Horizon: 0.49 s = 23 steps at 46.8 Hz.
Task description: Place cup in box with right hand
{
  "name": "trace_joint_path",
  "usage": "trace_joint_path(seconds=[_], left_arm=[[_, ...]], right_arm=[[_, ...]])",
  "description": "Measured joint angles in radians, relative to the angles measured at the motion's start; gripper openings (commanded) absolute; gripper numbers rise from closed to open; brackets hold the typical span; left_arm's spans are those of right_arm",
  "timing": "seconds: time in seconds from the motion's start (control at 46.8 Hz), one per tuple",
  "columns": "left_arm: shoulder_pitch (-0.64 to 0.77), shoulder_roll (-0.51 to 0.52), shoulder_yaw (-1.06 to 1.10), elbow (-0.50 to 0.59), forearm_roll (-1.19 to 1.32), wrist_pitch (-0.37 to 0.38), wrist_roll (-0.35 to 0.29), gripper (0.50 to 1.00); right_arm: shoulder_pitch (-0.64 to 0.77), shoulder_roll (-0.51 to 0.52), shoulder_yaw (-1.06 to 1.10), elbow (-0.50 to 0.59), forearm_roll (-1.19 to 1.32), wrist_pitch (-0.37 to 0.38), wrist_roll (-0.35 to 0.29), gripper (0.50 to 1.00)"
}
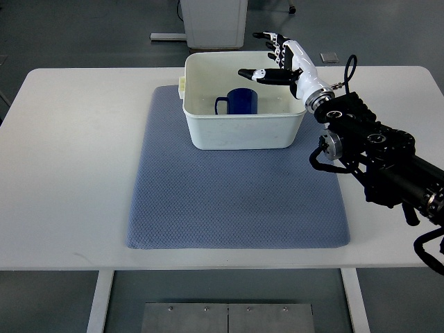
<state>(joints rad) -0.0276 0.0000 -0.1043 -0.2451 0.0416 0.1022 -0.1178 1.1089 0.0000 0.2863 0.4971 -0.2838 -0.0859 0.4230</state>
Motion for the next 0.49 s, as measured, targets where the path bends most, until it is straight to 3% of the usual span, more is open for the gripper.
trace_joint_path(seconds=[0.491], left_arm=[[0.0, 0.0, 0.0, 0.001, 0.0, 0.0, 0.001, 1.0]], right_arm=[[0.001, 0.0, 0.013, 0.007, 0.0, 0.004, -0.008, 1.0]])
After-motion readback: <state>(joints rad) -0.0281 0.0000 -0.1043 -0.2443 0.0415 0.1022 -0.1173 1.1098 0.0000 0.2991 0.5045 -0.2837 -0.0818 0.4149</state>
